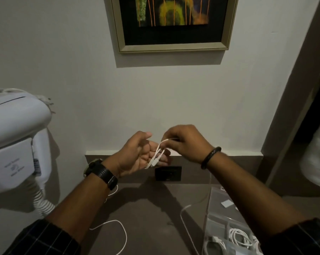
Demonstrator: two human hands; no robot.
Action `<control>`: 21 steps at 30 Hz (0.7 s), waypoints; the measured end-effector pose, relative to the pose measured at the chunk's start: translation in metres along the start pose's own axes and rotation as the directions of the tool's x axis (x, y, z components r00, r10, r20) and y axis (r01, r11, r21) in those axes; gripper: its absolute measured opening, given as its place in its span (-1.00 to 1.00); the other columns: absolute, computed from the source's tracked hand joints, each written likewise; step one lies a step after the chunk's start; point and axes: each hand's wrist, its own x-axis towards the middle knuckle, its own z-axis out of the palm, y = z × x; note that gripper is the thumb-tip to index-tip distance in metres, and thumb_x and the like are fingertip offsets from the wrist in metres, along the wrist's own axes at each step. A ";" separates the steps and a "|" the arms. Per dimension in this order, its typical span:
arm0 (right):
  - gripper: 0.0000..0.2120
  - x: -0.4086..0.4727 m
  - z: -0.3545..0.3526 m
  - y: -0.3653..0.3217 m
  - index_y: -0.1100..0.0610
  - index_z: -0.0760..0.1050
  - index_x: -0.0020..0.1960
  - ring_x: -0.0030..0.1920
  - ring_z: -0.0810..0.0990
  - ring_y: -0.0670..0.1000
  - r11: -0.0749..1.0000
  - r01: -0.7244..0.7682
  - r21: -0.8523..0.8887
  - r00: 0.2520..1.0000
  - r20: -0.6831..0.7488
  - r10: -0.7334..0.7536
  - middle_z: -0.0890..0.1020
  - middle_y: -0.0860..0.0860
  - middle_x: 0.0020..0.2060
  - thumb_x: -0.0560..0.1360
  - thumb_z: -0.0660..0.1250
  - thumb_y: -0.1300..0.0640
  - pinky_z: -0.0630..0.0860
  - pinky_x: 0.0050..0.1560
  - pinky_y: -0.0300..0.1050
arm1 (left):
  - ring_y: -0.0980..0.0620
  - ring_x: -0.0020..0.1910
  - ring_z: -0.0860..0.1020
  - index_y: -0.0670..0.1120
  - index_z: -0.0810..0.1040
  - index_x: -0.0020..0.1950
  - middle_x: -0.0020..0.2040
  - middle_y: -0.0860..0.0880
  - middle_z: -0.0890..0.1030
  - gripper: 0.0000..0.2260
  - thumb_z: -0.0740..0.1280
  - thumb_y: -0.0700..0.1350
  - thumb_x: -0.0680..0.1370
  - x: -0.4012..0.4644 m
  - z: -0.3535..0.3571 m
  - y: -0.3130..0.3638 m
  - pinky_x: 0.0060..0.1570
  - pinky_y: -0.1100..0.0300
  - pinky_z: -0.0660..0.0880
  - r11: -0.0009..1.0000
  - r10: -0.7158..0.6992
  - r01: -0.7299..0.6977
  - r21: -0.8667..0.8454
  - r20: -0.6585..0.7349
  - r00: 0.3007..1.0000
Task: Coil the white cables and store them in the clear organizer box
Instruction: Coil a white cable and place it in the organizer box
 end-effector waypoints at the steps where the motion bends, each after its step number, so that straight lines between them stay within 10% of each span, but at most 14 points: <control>1: -0.90 0.002 0.000 0.004 0.11 0.66 -0.11 -0.19 0.61 -0.12 0.996 -0.032 0.089 0.999 -0.013 0.033 0.68 -0.05 -0.20 0.45 0.39 0.12 0.52 -0.14 -0.27 | -0.34 0.08 0.58 -0.40 0.50 0.17 0.06 -0.40 0.60 -0.32 0.05 0.19 0.46 -0.001 0.001 0.002 0.16 -0.03 0.50 1.000 0.002 -0.001 -0.027 0.035 0.999; 6: -0.82 -0.001 0.026 0.018 0.17 0.65 -0.04 -0.20 0.62 -0.12 0.891 -0.152 0.428 0.981 -0.049 0.190 0.67 -0.04 -0.22 0.52 0.27 0.28 0.54 -0.13 -0.29 | -0.34 0.15 0.56 -0.39 0.48 0.20 0.12 -0.40 0.59 -0.36 0.18 0.15 0.43 -0.004 0.003 0.016 0.18 -0.09 0.50 0.978 0.077 -0.061 -0.199 0.077 0.994; 10: -0.80 -0.011 0.057 0.017 0.16 0.63 -0.14 -0.29 0.59 -0.08 0.936 -0.180 0.302 0.964 -0.133 0.228 0.67 0.03 -0.27 0.47 0.24 0.33 0.54 -0.23 -0.25 | -0.11 -0.21 0.70 -0.28 0.63 -0.05 -0.14 -0.26 0.71 -0.52 0.49 0.14 0.33 0.006 0.015 0.017 -0.30 0.12 0.65 0.992 0.017 -0.046 -0.115 -0.243 0.970; 15: -0.82 -0.013 0.064 0.016 0.15 0.60 -0.14 -0.24 0.60 0.10 0.986 -0.142 0.085 0.974 -0.166 0.155 0.69 0.12 -0.25 0.47 0.21 0.27 0.58 -0.19 0.05 | -0.01 -0.43 0.67 -0.23 0.62 -0.18 -0.34 -0.17 0.70 -0.67 0.41 0.06 0.45 0.015 0.011 0.008 -0.57 0.27 0.55 0.983 -0.102 0.039 -0.178 -0.360 0.927; 21: -0.71 -0.015 0.053 0.013 0.08 0.64 -0.16 -0.32 0.51 -0.09 0.731 -0.273 0.625 0.926 -0.037 0.377 0.63 -0.03 -0.32 0.53 0.16 0.08 0.44 -0.30 -0.22 | 0.18 -0.65 0.27 -0.12 0.61 -0.25 -0.50 0.04 0.48 -0.68 0.34 0.12 0.50 0.021 0.005 -0.003 -0.67 0.39 0.19 0.995 -0.020 -0.021 -0.097 -0.410 0.912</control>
